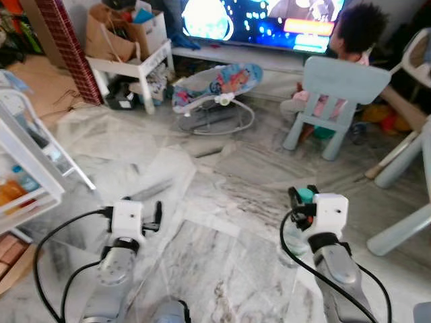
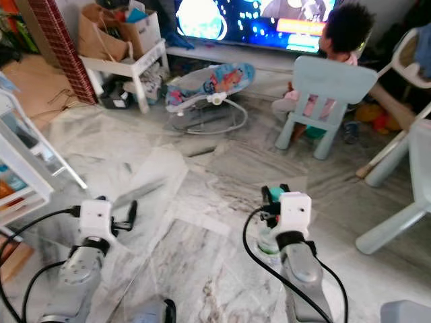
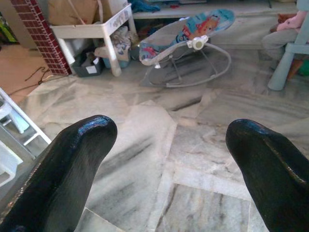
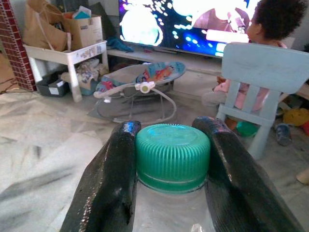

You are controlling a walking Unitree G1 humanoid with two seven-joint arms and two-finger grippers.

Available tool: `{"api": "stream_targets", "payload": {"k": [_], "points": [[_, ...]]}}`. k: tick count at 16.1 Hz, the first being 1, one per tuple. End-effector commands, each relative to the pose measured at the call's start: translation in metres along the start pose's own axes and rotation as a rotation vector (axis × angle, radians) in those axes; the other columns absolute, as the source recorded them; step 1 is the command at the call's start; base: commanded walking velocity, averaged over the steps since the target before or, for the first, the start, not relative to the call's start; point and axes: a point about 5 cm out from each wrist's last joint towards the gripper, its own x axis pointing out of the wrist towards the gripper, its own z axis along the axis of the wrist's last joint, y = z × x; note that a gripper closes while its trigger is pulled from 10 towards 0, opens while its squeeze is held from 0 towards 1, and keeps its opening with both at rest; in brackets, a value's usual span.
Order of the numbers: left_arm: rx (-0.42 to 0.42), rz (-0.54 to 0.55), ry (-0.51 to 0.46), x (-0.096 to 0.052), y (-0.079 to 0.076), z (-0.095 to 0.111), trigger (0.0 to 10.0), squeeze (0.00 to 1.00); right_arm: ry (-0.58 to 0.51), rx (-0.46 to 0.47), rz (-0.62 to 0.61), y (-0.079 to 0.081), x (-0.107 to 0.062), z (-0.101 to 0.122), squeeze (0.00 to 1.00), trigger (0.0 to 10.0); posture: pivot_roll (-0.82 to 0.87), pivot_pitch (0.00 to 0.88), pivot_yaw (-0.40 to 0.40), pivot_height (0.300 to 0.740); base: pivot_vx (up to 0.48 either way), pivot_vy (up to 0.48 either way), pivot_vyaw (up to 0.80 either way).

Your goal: Restocking fridge

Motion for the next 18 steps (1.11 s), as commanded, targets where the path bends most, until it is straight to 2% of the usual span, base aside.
{"api": "stream_targets", "payload": {"k": [1, 2, 5, 6, 8, 10, 13, 15, 18], "points": [[-0.01, -0.006, 0.003, 0.0, 0.0, -0.001, 10.0, 0.0, -0.005, 0.008, 0.005, 0.0, 0.004, 0.003, 0.0, 10.0, 0.09, 0.02, 0.006, 0.74, 0.0, 0.0, 0.0], [-0.012, -0.004, -0.001, -0.001, -0.001, 0.0, 10.0, 0.0, 0.02, 0.004, 0.006, 0.001, 0.007, 0.002, 0.0, 10.0, 0.09, 0.019, 0.01, 0.74, 0.0, 0.0, 0.0], [0.0, -0.007, -0.004, 0.0, -0.001, 0.001, 10.0, 0.0, -0.002, -0.072, -0.02, 0.002, 0.015, 0.006, 0.0, 10.0, 0.08, 0.017, 0.012, 0.74, 0.0, 0.0, 0.0], [0.014, -0.001, -0.001, 0.003, 0.001, 0.001, 10.0, 0.0, -0.042, 0.03, 0.02, 0.007, 0.017, 0.009, 0.0, 10.0, 0.08, 0.015, 0.016, 0.74, 0.0, 0.0, 0.0], [0.01, 0.001, -0.005, 0.006, -0.001, 0.002, 10.0, 0.0, -0.049, 0.005, 0.021, 0.007, 0.015, 0.01, 0.0, 10.0, 0.07, 0.009, 0.015, 0.74, 0.0, 0.0, 0.0], [0.004, -0.007, -0.011, 0.008, -0.005, 0.003, 10.0, 0.0, 0.001, 0.035, 0.034, 0.006, 0.013, 0.006, 0.0, 10.0, 0.06, 0.01, 0.016, 0.74, 0.0, 0.0, 0.0], [-0.002, -0.022, -0.025, 0.011, -0.009, 0.008, 10.0, 0.0, -0.036, 0.049, 0.064, 0.008, 0.014, 0.011, 0.0, 10.0, 0.06, 0.016, 0.018, 0.74, 0.0, 0.0, 0.0], [0.003, -0.018, -0.047, 0.015, -0.008, 0.016, 10.0, 0.0, -0.079, -0.055, 0.111, 0.013, 0.018, 0.018, 0.0, 10.0, 0.07, 0.023, 0.023, 0.74, 0.0, 0.0, 0.8], [-0.002, -0.02, -0.038, 0.017, -0.006, 0.013, 10.0, 0.0, -0.078, -0.072, 0.112, 0.014, 0.021, 0.019, 0.0, 10.0, 0.07, 0.027, 0.028, 0.74, 0.0, 0.0, 0.8]]}}
